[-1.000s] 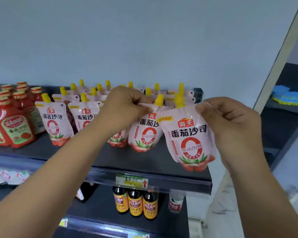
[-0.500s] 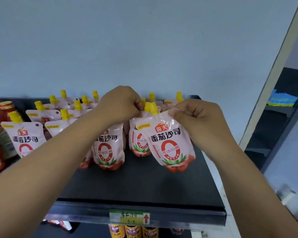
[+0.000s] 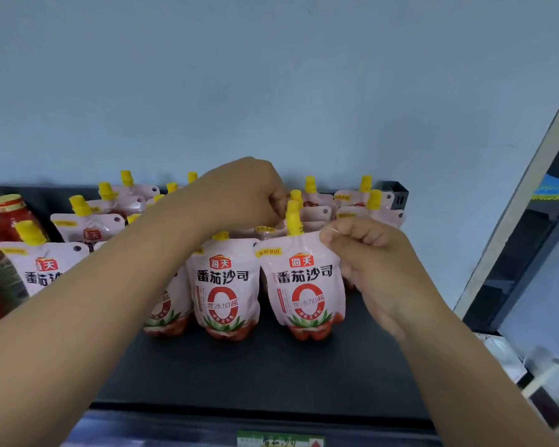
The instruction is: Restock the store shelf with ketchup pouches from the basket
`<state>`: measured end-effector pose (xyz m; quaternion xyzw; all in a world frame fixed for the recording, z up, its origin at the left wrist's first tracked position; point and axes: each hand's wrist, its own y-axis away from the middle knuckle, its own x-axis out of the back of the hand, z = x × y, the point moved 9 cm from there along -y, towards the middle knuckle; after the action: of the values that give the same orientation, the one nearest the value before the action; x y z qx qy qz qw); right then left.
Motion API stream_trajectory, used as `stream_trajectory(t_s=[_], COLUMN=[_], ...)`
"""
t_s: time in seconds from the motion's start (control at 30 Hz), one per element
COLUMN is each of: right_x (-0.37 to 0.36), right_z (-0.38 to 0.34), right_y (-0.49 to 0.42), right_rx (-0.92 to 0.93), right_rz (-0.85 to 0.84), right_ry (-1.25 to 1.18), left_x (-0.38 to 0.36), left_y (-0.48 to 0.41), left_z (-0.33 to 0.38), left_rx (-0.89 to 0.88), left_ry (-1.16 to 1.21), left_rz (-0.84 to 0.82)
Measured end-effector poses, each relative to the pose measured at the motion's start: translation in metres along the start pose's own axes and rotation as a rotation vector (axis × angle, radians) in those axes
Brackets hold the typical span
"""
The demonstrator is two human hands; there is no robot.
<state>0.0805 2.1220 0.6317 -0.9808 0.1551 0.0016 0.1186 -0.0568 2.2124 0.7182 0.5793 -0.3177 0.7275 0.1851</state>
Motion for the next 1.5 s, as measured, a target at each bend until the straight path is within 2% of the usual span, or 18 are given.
stream_trajectory(t_s=[0.13,0.23,0.47,0.6,0.67,0.77,0.97,1.07,1.2,1.37,1.5], right_x=[-0.001,-0.004,0.017,0.035,0.047,0.072,0.124,0.159,0.205,0.257,0.299], right_z=[0.028,0.030,-0.002,-0.028,-0.042,-0.057,-0.072,-0.064,-0.058,-0.075,-0.097], right_y=[0.008,0.014,0.027,0.045,0.060,0.089,0.163,0.210,0.282,0.385,0.465], right_rx=[-0.136,-0.134,-0.042,0.104,0.192,0.228,0.227,0.156,-0.035,-0.200,-0.268], right_rz=[0.066,0.098,0.162,0.275,0.360,0.514,0.738,0.851,1.000,1.233,1.447], right_ry=[-0.174,-0.191,0.252,0.415,0.485,0.568,0.758,0.812,0.971,1.032,1.041], left_x=[0.008,0.013,0.025,0.015,0.016,0.010,-0.029,-0.052,-0.086,-0.118,-0.126], left_y=[0.003,0.007,0.032,0.050,0.058,0.066,0.079,0.086,0.095,0.117,0.140], left_z=[-0.003,-0.001,0.003,0.029,0.049,0.086,0.158,0.200,0.276,0.382,0.475], left_rx=[-0.015,-0.011,0.076,0.036,-0.026,-0.145,-0.338,-0.434,-0.608,-0.806,-0.958], left_ry=[0.099,0.099,0.016,-0.037,-0.029,0.020,0.260,0.351,0.389,0.564,0.576], left_rz=[0.035,0.048,0.237,0.218,0.286,0.351,0.297,0.240,0.177,0.054,0.074])
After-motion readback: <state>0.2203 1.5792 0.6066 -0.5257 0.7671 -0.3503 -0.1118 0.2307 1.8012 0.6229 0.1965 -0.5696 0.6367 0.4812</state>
